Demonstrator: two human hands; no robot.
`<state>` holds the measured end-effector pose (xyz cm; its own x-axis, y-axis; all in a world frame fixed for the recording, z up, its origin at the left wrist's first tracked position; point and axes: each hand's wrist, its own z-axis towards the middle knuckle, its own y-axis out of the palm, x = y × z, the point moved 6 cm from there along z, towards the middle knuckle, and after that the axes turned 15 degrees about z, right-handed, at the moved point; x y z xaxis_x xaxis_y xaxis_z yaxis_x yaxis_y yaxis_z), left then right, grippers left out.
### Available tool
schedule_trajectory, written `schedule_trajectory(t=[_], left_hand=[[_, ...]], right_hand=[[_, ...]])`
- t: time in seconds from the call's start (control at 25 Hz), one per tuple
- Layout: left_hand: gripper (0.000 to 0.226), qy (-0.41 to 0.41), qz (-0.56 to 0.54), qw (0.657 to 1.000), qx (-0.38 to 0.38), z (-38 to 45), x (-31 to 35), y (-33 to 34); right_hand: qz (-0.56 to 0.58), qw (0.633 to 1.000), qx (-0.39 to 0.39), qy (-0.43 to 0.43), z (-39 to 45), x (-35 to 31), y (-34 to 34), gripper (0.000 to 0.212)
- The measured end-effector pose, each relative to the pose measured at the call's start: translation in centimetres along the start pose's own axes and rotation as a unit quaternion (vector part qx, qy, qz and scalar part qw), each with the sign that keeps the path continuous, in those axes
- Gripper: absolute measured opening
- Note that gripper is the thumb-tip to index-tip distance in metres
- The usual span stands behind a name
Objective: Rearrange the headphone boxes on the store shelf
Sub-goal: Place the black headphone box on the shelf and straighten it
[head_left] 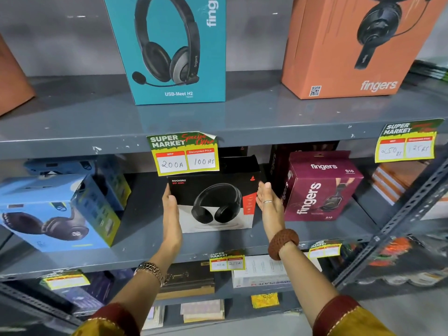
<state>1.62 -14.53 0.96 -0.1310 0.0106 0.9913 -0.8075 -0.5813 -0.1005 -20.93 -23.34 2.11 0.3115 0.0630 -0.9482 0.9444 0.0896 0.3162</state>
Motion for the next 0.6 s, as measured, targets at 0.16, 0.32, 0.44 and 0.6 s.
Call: schedule_trajectory(t=[0.16, 0.32, 0.44, 0.6], left_hand=[[0.094, -0.003, 0.009, 1.000, 0.008, 0.2, 0.0, 0.0], [0.073, -0.042, 0.012, 0.999, 0.011, -1.0, -1.1, -0.3], [0.054, -0.052, 0.013, 0.999, -0.007, -2.5, -2.2, -1.0], [0.055, -0.045, 0.023, 0.998, -0.023, -3.3, -3.6, -4.5]], right_hand=[[0.008, 0.999, -0.030, 0.009, 0.4, -0.1, -0.4, 0.077], [0.017, 0.998, -0.049, 0.028, 0.5, 0.3, -0.5, 0.062], [0.016, 0.999, -0.047, 0.020, 0.8, 0.5, -0.1, 0.061], [0.022, 0.999, -0.024, -0.003, 0.6, 0.9, 0.5, 0.063]])
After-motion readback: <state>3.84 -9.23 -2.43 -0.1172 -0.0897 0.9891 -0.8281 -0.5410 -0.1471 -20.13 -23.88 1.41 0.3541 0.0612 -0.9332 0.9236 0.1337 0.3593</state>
